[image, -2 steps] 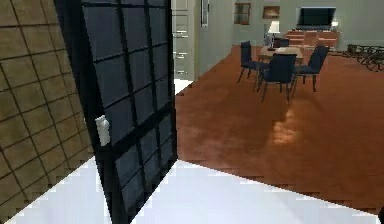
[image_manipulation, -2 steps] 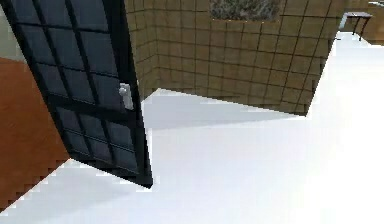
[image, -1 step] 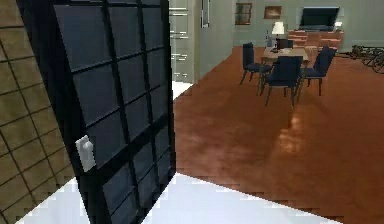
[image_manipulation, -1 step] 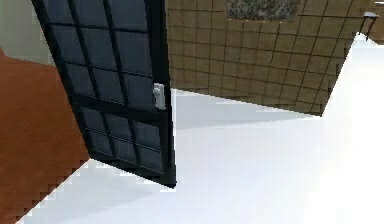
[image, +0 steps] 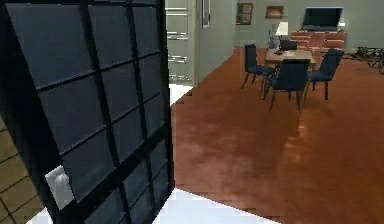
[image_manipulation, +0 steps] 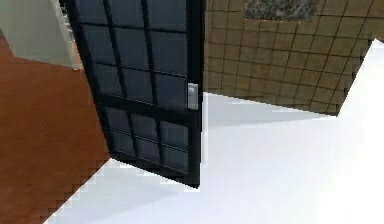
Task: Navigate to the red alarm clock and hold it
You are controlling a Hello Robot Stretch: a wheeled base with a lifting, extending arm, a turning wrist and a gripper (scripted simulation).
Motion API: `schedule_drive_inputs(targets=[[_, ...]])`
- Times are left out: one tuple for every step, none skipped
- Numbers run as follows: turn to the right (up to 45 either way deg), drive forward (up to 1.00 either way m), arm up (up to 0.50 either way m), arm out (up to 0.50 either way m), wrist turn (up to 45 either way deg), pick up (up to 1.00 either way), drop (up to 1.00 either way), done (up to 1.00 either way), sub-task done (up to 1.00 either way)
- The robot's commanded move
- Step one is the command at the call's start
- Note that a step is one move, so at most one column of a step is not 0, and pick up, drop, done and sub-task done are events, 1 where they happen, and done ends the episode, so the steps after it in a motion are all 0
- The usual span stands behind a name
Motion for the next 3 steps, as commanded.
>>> schedule_drive_inputs(targets=[[21.0,0.0,0.0,0.0,0.0,0.0,0.0,0.0,0.0],[0.0,0.7,0.0,0.0,0.0,0.0,0.0,0.0,0.0],[-6.0,0.0,0.0,0.0,0.0,0.0,0.0,0.0,0.0]])
